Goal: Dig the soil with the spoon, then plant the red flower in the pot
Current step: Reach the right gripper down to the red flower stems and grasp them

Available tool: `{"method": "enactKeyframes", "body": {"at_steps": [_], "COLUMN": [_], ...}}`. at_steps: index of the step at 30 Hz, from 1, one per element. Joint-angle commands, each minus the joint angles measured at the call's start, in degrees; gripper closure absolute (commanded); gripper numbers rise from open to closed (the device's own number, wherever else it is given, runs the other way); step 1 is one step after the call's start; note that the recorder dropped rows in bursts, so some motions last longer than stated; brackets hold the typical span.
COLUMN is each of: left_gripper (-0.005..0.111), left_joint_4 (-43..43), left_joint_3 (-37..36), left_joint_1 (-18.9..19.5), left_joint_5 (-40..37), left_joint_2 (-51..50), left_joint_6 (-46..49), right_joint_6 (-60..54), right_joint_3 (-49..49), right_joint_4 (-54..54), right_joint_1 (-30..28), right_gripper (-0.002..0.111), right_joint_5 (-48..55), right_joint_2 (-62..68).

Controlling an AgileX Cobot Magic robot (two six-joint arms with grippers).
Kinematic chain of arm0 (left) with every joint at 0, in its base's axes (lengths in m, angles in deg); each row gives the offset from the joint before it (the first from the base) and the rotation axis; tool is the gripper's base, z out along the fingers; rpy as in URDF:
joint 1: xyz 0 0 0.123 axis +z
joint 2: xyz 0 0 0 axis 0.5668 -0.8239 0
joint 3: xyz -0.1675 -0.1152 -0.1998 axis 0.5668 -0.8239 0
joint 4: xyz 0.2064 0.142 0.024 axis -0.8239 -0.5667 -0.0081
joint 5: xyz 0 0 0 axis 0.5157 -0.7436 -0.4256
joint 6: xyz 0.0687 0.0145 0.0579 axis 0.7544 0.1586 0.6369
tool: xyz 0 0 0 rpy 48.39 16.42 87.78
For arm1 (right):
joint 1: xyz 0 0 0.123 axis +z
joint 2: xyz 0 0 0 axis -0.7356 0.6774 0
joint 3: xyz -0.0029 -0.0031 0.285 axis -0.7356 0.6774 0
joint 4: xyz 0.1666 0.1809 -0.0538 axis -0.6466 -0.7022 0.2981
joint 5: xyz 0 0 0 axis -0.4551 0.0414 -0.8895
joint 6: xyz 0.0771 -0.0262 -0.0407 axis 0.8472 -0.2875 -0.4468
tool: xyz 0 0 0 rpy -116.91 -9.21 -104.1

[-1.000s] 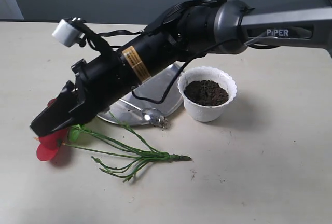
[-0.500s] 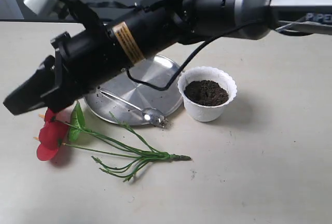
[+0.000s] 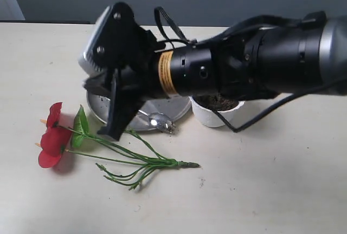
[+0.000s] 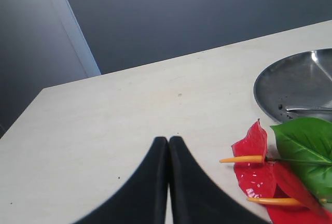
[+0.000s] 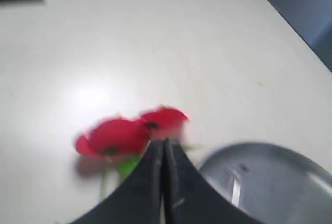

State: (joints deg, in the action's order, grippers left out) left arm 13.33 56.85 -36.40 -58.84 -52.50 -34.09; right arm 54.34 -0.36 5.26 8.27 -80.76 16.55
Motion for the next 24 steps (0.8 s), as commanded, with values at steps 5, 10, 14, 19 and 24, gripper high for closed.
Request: {"method": "enactKeyframes", "body": {"at_steps": [5,10,14,19,24], "left_gripper": [0.106,0.106,0.106,0.106,0.106], "left_joint_4": [0.19,0.19,0.19,0.19,0.19], "left_joint_3": [-0.02,-0.02,-0.02,-0.02,-0.02], "left_joint_1": [0.03,0.03,0.03,0.03,0.03], "left_joint_5": [0.66,0.66,0.66,0.66,0.66], "left_joint_2": [0.2,0.2,0.2,0.2,0.2], "left_joint_6": [-0.27,-0.27,-0.27,-0.27,-0.27], "right_joint_6": [-16.52,-17.8,-33.46,-70.9,-83.0], "right_joint_3": [2.05,2.05,1.93,-1.03,-10.68], "right_joint_4": [-8.29,-12.04,-26.35,-57.17,-70.44], "right_joint_1": [4.68,5.77,5.91,7.95,8.52], "right_gripper": [0.109,0.109,0.109,0.109,0.109], "right_joint_5": [22.71,23.88,26.91,37.3,52.41], "right_joint_2": [-0.98,-0.88,0.39,1.78,2.29]}}
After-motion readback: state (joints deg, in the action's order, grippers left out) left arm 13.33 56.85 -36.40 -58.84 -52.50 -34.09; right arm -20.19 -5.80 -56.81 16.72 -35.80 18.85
